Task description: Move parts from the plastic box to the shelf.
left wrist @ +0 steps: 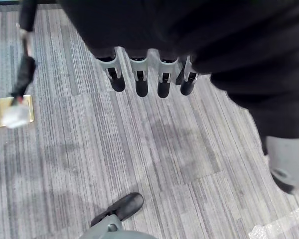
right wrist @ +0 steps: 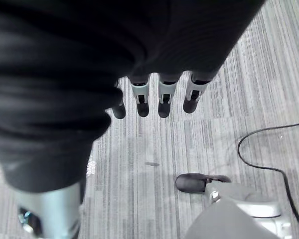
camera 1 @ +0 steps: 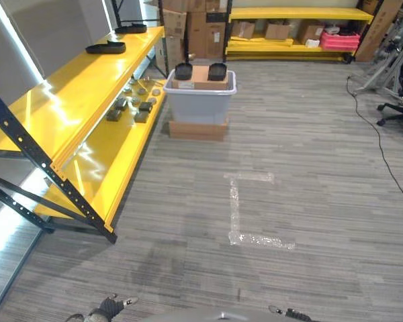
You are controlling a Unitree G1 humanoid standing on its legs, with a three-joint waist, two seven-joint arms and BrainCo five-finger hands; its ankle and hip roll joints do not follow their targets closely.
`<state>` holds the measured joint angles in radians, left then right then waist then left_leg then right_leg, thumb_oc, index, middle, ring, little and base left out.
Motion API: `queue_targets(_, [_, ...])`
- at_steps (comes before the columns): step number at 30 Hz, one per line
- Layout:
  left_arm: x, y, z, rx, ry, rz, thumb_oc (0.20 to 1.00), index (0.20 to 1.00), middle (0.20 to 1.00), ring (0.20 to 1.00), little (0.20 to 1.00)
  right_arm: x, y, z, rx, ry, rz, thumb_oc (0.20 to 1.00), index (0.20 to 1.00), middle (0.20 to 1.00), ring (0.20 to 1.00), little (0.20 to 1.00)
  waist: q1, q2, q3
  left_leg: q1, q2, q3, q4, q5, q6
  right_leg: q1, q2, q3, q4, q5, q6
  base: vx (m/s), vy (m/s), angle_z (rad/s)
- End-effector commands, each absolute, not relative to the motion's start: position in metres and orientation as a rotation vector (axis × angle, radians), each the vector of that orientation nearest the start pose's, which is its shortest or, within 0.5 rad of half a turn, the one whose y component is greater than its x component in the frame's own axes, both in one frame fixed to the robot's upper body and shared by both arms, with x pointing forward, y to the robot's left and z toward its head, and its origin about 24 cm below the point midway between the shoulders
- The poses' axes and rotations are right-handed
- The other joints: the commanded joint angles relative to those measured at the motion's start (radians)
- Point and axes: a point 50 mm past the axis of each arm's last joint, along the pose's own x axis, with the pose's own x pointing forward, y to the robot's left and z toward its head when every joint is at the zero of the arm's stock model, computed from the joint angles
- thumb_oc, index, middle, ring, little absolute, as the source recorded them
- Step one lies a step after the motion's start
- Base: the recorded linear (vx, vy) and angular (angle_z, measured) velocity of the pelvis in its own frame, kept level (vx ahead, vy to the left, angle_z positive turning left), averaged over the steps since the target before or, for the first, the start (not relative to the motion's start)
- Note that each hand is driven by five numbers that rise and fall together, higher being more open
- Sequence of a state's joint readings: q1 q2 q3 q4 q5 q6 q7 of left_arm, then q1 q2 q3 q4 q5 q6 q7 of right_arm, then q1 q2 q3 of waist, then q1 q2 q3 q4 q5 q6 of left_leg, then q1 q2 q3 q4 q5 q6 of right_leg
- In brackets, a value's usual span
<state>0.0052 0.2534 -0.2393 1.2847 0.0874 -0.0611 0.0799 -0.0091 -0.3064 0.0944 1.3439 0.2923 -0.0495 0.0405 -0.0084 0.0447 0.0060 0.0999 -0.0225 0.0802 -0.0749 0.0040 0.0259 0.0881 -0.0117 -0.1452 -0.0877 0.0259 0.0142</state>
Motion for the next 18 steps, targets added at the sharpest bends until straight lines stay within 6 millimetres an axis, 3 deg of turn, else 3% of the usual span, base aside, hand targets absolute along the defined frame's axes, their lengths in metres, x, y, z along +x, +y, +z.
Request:
queue_targets(1, [0.087, 0.241, -0.161, 0.468, 1.226, -0.008, 1.0, 1.0, 1.0, 1.0, 1.0, 0.075, -0.262, -0.159, -0.01, 1.248, -0.306, 1.0, 1.0, 1.0, 1.0, 1.0, 0.003, -0.042, -0.025, -0.004, 0.006, -0.045, -0.012, 0.006, -0.046, 0.007, -0.09, 0.008, 0.029, 0.033, 0.095, 0.02, 0.065, 0.0])
queue_targets(7, [0.091, 0.239, -0.161, 0.476, 1.217, -0.018, 1.0, 1.0, 1.0, 1.0, 1.0, 0.077, -0.265, -0.158, -0.021, 1.254, -0.3, 1.0, 1.0, 1.0, 1.0, 1.0, 0.004, -0.042, -0.01, -0.006, -0.002, -0.048, 0.001, -0.003, -0.031, -0.015, -0.102, 0.015, 0.088, 0.021, 0.1, 0.0, 0.077, 0.0])
queue_targets(11, [0.091, 0.242, -0.16, 0.466, 1.218, 0.004, 1.0, 1.0, 1.0, 1.0, 1.0, 0.084, -0.263, -0.157, -0.028, 1.237, -0.291, 1.0, 1.0, 1.0, 1.0, 1.0, -0.001, -0.037, 0.018, -0.007, -0.014, -0.046, 0.01, -0.012, -0.002, -0.092, -0.11, 0.054, 0.228, 0.019, 0.122, 0.0, 0.126, -0.1])
queue_targets(13, [0.092, 0.242, -0.16, 0.461, 1.217, 0.011, 1.0, 1.0, 1.0, 1.0, 1.0, 0.085, -0.263, -0.157, -0.032, 1.237, -0.286, 1.0, 1.0, 1.0, 1.0, 1.0, 0.0, -0.035, 0.027, -0.005, -0.02, -0.049, 0.016, -0.016, 0.006, -0.113, -0.115, 0.063, 0.273, 0.032, 0.128, 0.0, 0.111, -0.05])
queue_targets(14, [0.094, 0.242, -0.16, 0.459, 1.212, 0.006, 1.0, 1.0, 1.0, 1.0, 1.0, 0.086, -0.262, -0.157, -0.036, 1.235, -0.28, 1.0, 1.0, 1.0, 1.0, 1.0, -0.009, -0.03, 0.052, -0.007, -0.028, -0.064, 0.032, -0.017, 0.021, -0.172, -0.122, 0.088, 0.406, 0.088, 0.134, -0.02, 0.145, -0.01])
queue_targets(16, [0.096, 0.241, -0.159, 0.468, 1.213, -0.008, 1.0, 1.0, 1.0, 1.0, 1.0, 0.092, -0.258, -0.156, -0.032, 1.215, -0.272, 1.0, 1.0, 1.0, 1.0, 1.0, -0.024, -0.018, 0.082, -0.001, -0.023, -0.064, 0.033, -0.016, 0.027, -0.246, -0.105, 0.108, 0.519, 0.111, 0.133, 0.02, 0.16, 0.05])
queue_targets(18, [0.09, 0.242, -0.161, 0.49, 1.241, -0.031, 1.0, 1.0, 1.0, 1.0, 1.0, 0.096, -0.254, -0.157, -0.03, 1.205, -0.253, 1.0, 1.0, 1.0, 1.0, 1.0, -0.038, -0.014, 0.086, 0.026, -0.024, -0.059, 0.005, -0.016, 0.022, -0.293, -0.076, 0.103, 0.484, 0.096, 0.124, 0.14, 0.06, 0.14])
